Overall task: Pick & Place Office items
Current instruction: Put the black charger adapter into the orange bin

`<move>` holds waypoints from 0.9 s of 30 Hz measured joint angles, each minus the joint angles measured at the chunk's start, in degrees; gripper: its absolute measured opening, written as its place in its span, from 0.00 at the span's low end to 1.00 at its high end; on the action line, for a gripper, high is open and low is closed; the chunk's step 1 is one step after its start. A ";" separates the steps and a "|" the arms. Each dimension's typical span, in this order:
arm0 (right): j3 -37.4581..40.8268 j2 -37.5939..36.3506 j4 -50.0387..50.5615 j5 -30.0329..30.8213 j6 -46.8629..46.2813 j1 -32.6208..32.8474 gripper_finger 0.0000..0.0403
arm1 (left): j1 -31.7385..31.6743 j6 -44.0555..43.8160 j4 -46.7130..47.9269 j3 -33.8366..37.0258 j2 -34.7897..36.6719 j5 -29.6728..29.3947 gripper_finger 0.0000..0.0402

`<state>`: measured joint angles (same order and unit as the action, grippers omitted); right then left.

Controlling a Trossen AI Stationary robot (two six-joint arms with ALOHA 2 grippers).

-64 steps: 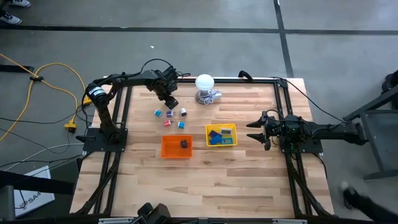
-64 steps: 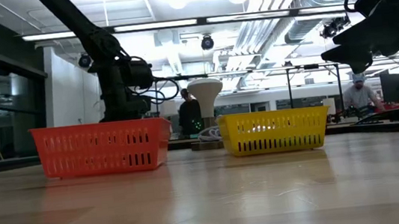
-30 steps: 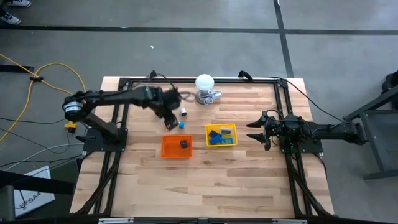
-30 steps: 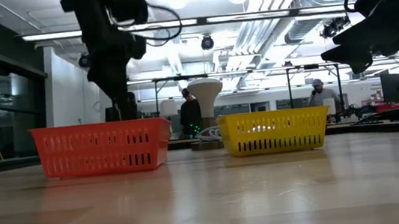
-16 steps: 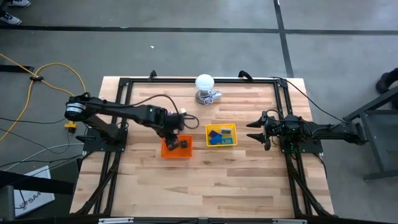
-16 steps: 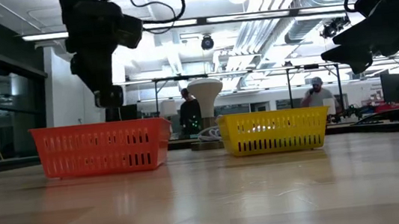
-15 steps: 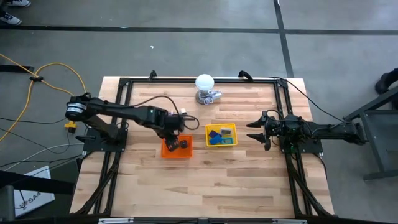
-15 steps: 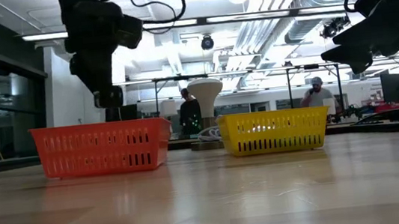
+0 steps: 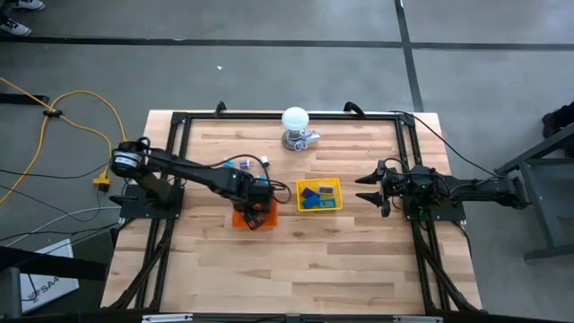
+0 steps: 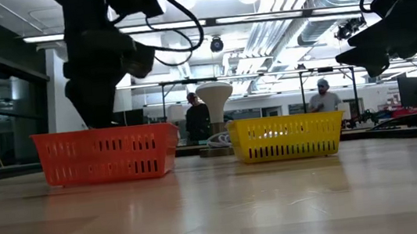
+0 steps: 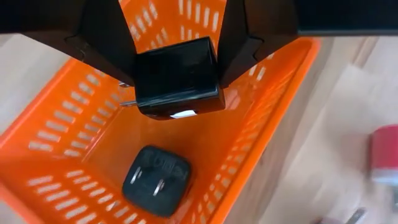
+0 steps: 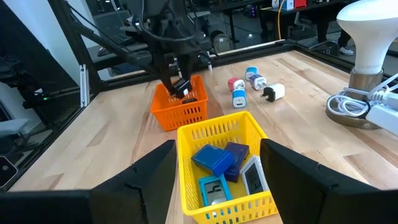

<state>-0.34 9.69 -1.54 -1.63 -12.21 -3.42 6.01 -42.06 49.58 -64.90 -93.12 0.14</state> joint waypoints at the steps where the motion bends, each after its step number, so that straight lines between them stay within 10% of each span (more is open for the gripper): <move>1: 0.00 0.00 0.00 0.00 -0.02 -0.01 0.55 | -0.01 0.00 -0.58 0.00 -0.43 0.00 0.49; 27: 0.00 0.00 0.02 -0.02 0.00 -0.02 0.55 | 0.47 0.22 -2.71 -0.02 -1.53 -2.52 0.53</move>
<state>-0.34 9.69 -1.52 -1.65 -12.21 -3.44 6.48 -41.84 46.87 -64.93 -94.65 -2.38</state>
